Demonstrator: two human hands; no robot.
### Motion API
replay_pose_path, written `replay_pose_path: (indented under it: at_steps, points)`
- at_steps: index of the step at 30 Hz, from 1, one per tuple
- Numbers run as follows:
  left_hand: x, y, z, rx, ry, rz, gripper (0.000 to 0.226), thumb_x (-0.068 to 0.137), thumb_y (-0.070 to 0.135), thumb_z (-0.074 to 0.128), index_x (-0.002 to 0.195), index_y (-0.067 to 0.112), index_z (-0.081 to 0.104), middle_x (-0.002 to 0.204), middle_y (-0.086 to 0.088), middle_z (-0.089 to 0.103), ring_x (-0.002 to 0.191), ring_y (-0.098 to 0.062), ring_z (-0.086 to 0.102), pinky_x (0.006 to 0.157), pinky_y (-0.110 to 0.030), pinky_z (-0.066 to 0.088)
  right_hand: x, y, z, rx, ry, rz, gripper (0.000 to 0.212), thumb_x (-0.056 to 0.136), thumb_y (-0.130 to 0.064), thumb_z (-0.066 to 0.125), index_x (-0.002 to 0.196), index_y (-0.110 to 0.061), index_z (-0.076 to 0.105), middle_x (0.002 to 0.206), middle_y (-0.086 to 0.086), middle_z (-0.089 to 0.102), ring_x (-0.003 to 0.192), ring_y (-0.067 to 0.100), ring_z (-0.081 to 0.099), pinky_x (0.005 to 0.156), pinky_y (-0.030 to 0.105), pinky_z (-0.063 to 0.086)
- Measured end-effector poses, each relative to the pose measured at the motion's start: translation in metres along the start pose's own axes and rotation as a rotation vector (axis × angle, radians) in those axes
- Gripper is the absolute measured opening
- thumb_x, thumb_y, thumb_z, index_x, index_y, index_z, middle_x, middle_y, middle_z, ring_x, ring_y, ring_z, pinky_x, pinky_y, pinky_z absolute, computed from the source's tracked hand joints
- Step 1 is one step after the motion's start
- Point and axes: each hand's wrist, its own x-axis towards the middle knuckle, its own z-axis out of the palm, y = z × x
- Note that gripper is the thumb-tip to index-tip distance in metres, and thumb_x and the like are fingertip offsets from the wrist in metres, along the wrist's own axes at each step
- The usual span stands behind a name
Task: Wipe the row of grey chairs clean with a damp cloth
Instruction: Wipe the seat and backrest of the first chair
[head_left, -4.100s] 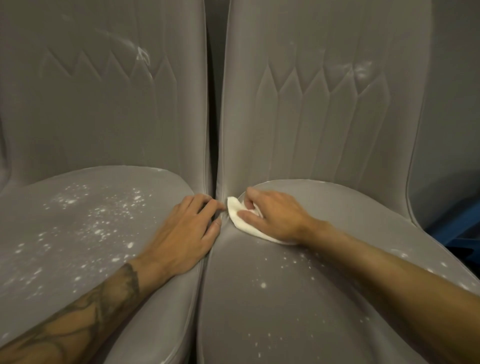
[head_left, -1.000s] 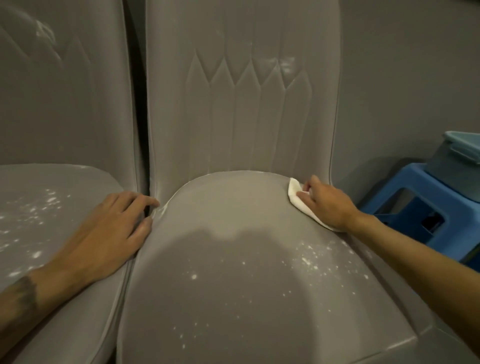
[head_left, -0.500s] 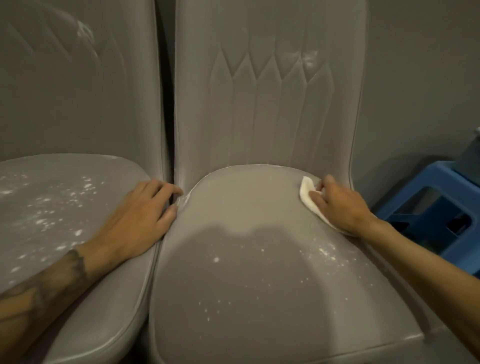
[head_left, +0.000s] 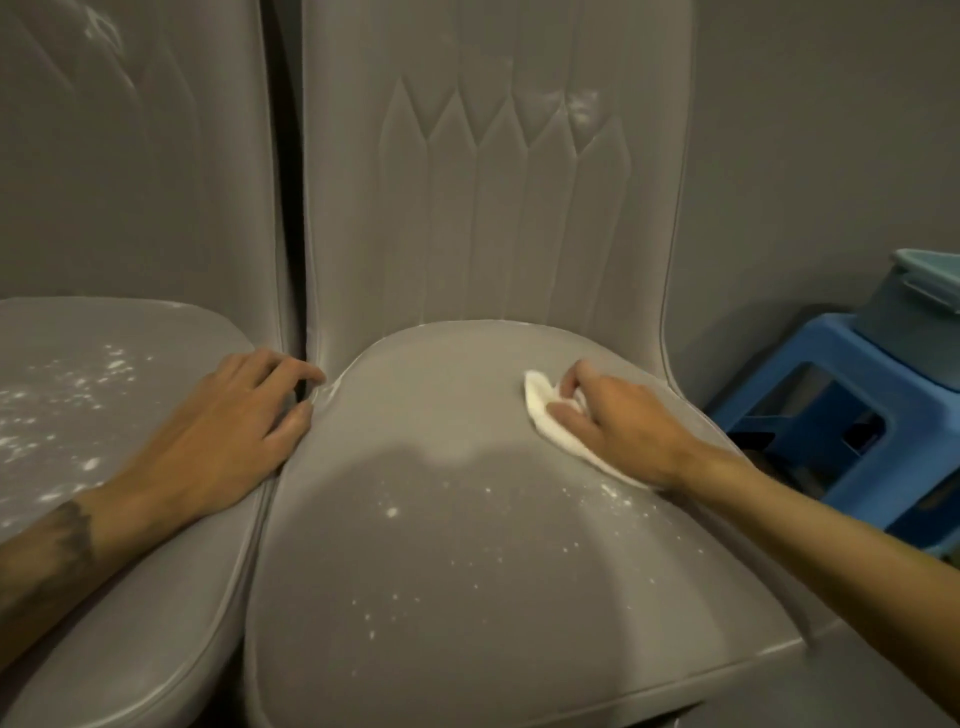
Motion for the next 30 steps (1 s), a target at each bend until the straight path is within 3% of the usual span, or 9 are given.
replay_pose_path:
  at_steps: [3,7,9,12,15,18,22,28,30]
  points:
    - [0.0,0.0,-0.001,-0.003,-0.01,-0.012,0.028,0.105,0.038,0.048,0.13,0.029,0.057,0.125,0.001,0.056,0.112,-0.019,0.048,0.094,-0.037,0.04,-0.006,0.015,-0.012,-0.022,-0.061,-0.028,0.026,0.097,-0.062,0.042,0.103,-0.037,0.043,0.078,-0.011,0.059,0.068,0.006,0.054,0.06,0.029,0.04]
    - [0.0,0.004,-0.002,-0.004,-0.008,-0.03,0.029,0.104,0.033,0.051,0.131,0.027,0.058,0.126,0.0,0.056,0.115,-0.021,0.048,0.097,-0.039,0.041,0.024,0.042,-0.016,-0.084,0.007,0.285,0.024,0.102,-0.046,0.046,0.103,-0.022,0.045,0.1,0.007,0.066,0.081,0.028,0.055,0.07,0.037,0.038]
    - [0.001,0.005,-0.002,-0.004,-0.008,-0.036,0.029,0.104,0.033,0.052,0.131,0.026,0.058,0.127,0.0,0.056,0.115,-0.021,0.048,0.098,-0.038,0.041,0.037,0.024,-0.005,-0.089,0.035,0.295,0.026,0.103,-0.043,0.047,0.106,-0.017,0.047,0.107,0.013,0.067,0.09,0.036,0.059,0.072,0.037,0.037]
    - [0.0,0.004,-0.004,-0.003,-0.012,-0.026,0.028,0.104,0.034,0.051,0.131,0.028,0.057,0.127,0.001,0.055,0.115,-0.02,0.047,0.098,-0.039,0.041,0.032,-0.024,0.016,-0.006,0.066,0.075,0.028,0.1,-0.05,0.047,0.11,-0.025,0.047,0.091,0.0,0.063,0.083,0.029,0.06,0.067,0.034,0.033]
    - [-0.001,0.005,-0.004,-0.011,-0.014,-0.02,0.027,0.105,0.035,0.05,0.131,0.029,0.056,0.127,0.002,0.055,0.114,-0.019,0.047,0.098,-0.039,0.042,0.013,-0.06,0.021,0.054,-0.025,-0.151,0.024,0.092,-0.065,0.039,0.101,-0.042,0.038,0.073,-0.017,0.052,0.065,0.002,0.05,0.053,0.024,0.03]
    - [0.0,0.007,-0.004,-0.002,-0.008,-0.03,0.028,0.105,0.033,0.051,0.131,0.027,0.057,0.126,0.002,0.056,0.114,-0.02,0.047,0.098,-0.039,0.041,0.028,-0.06,0.015,0.034,-0.085,-0.154,0.022,0.097,-0.059,0.043,0.103,-0.039,0.039,0.078,-0.015,0.053,0.073,0.014,0.056,0.057,0.028,0.034]
    - [-0.001,0.009,-0.005,-0.005,0.002,-0.03,0.027,0.104,0.03,0.053,0.131,0.026,0.058,0.124,0.001,0.056,0.112,-0.021,0.049,0.095,-0.036,0.04,0.069,-0.082,0.022,0.018,-0.048,-0.003,0.029,0.103,-0.044,0.046,0.116,-0.018,0.048,0.105,0.006,0.065,0.099,0.034,0.061,0.077,0.038,0.041]
    - [-0.001,0.008,-0.005,-0.005,0.001,-0.028,0.028,0.105,0.03,0.053,0.132,0.027,0.057,0.126,0.002,0.054,0.114,-0.019,0.048,0.096,-0.035,0.04,0.011,-0.159,0.043,0.173,-0.08,-0.529,0.023,0.099,-0.053,0.047,0.105,-0.031,0.044,0.093,-0.008,0.059,0.081,0.016,0.048,0.07,0.034,0.036]
    - [-0.002,0.007,-0.005,-0.004,-0.001,-0.033,0.029,0.104,0.031,0.053,0.133,0.027,0.057,0.127,0.002,0.055,0.114,-0.019,0.048,0.096,-0.034,0.039,0.017,-0.157,0.037,0.165,-0.133,-0.534,0.021,0.1,-0.051,0.048,0.105,-0.031,0.043,0.094,-0.007,0.059,0.081,0.016,0.047,0.07,0.034,0.035]
